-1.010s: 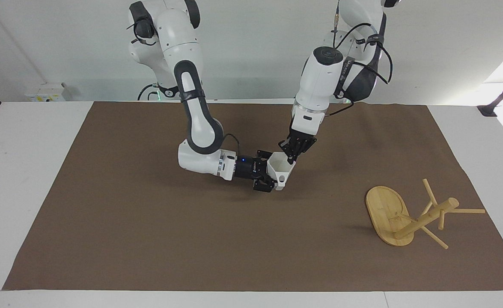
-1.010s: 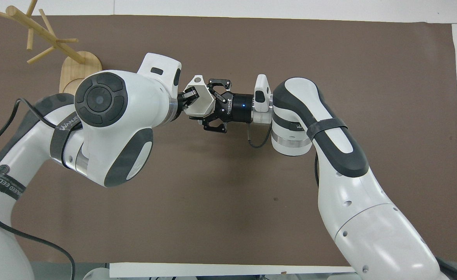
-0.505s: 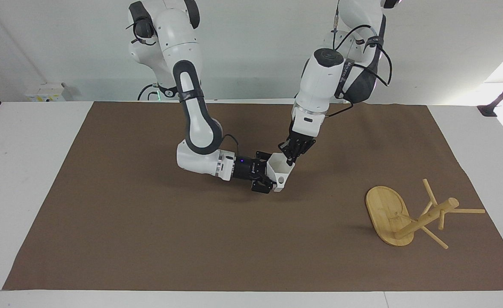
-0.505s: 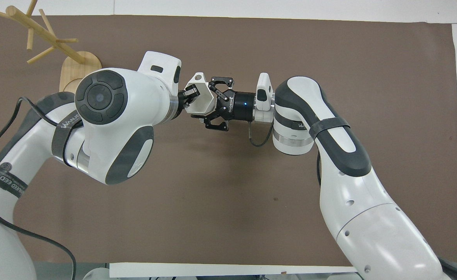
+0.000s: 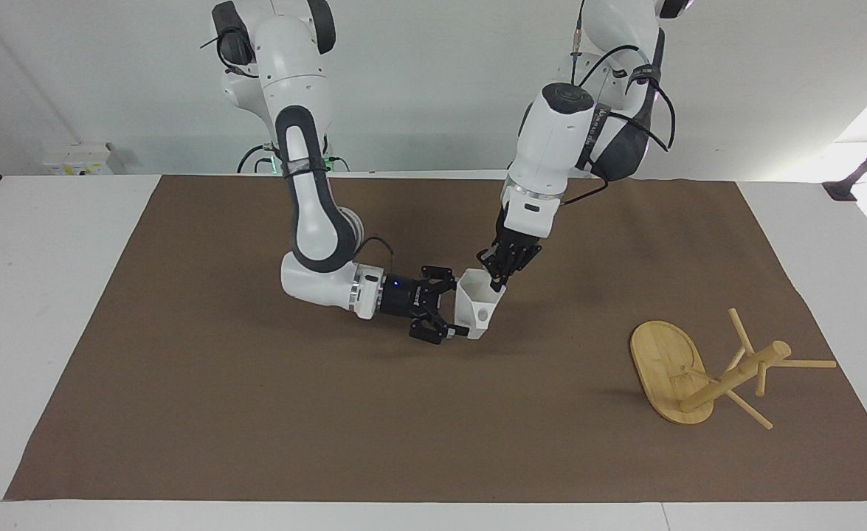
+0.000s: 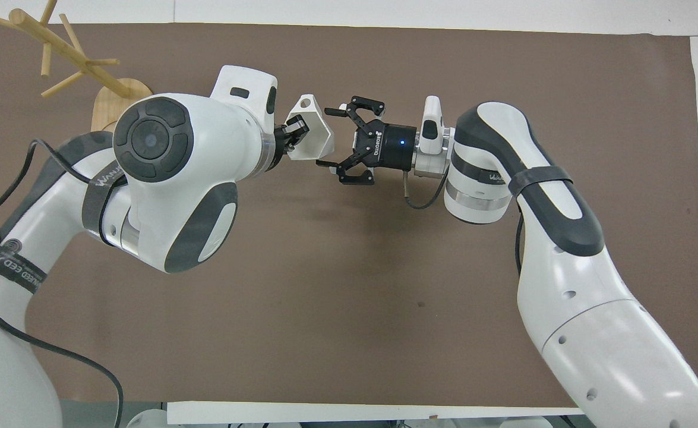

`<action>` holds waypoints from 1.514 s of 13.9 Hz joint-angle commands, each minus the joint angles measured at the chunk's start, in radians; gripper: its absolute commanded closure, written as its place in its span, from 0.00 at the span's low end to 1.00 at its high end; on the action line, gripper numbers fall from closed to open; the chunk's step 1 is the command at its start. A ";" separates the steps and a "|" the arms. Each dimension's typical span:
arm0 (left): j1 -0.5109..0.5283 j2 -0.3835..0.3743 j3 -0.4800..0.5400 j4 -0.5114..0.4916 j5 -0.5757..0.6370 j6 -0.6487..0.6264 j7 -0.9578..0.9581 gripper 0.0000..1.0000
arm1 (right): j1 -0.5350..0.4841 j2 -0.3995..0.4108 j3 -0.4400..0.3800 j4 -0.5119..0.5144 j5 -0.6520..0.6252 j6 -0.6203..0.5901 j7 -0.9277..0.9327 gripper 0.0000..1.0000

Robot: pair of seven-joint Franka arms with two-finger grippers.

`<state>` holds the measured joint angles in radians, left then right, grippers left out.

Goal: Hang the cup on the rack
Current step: 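Carry the mug toward the rack with the left gripper while the right withdraws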

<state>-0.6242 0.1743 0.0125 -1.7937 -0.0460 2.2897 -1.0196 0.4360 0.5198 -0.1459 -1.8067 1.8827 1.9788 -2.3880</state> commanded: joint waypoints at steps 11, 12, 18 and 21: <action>0.228 -0.173 0.007 -0.637 -0.002 1.000 0.055 1.00 | -0.318 -0.211 -0.011 0.033 -0.861 -0.138 0.612 0.00; 0.233 -0.161 0.007 -0.670 -0.002 1.112 0.052 1.00 | -0.318 -0.243 -0.011 0.033 -0.969 -0.138 0.748 0.00; 0.303 -0.081 0.007 -0.661 0.003 1.202 0.052 1.00 | -0.342 -0.377 -0.011 0.056 -1.393 -0.150 1.389 0.00; 0.357 -0.058 0.006 -0.624 0.012 1.200 0.049 1.00 | -0.365 -0.440 -0.012 0.110 -1.601 -0.249 1.660 0.00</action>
<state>-0.3026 0.0886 0.0290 -2.4574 -0.0440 3.4655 -0.9761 0.0876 0.1206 -0.1652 -1.7330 0.3841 1.8069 -0.8784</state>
